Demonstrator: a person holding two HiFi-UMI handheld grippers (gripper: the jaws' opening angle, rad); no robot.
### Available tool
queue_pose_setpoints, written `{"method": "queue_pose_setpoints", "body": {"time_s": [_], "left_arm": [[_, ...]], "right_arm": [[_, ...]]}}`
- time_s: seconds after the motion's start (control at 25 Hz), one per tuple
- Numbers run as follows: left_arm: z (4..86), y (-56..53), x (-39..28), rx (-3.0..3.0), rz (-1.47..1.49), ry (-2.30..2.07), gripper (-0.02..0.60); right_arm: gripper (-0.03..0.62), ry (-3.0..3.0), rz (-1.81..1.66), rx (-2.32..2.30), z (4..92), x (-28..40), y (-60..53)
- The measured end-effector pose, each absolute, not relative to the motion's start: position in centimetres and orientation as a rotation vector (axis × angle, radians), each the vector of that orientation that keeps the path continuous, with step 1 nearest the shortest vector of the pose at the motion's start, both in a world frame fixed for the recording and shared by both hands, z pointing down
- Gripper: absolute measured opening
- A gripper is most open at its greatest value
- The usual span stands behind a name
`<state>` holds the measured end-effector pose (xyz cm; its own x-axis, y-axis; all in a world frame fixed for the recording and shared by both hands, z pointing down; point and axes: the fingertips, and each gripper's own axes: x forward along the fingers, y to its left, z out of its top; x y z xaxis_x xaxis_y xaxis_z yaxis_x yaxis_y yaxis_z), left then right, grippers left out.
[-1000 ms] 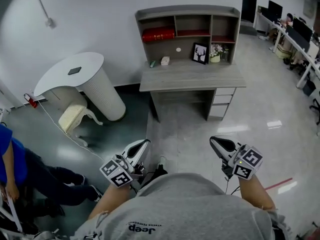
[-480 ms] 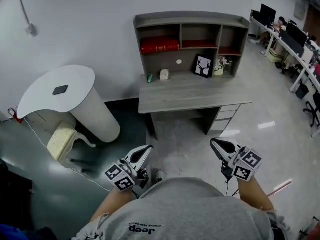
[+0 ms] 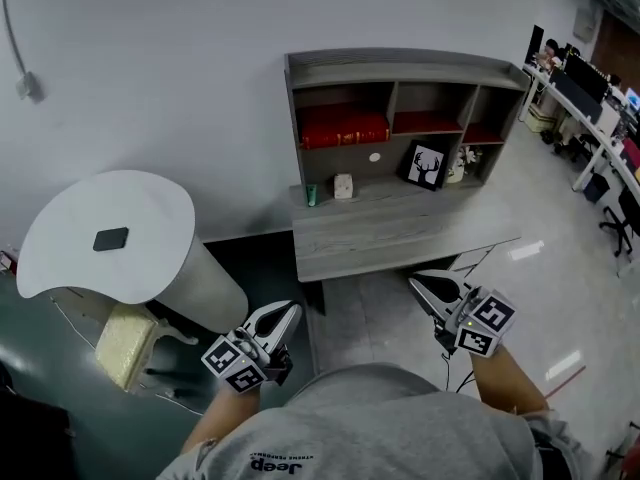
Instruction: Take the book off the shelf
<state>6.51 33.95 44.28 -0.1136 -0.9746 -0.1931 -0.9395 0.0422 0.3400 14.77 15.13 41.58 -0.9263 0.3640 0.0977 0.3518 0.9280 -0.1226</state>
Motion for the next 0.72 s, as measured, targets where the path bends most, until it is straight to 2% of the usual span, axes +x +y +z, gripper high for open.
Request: {"method": "queue_pose_setpoints", "body": {"time_s": [0.4,0.72], "left_arm": [[45.6,34.6,-1.8,1.942,-0.611,-2.236,0.011],[45.7,30.8,-8.5,1.859,-0.566,-2.339,0.012]], "right_arm": [[0.012,-2.936,0.169,-0.561,42.2,5.0,13.3],[0.014,-2.916,0.194,-0.675,43.5,-3.8,8.5]]}}
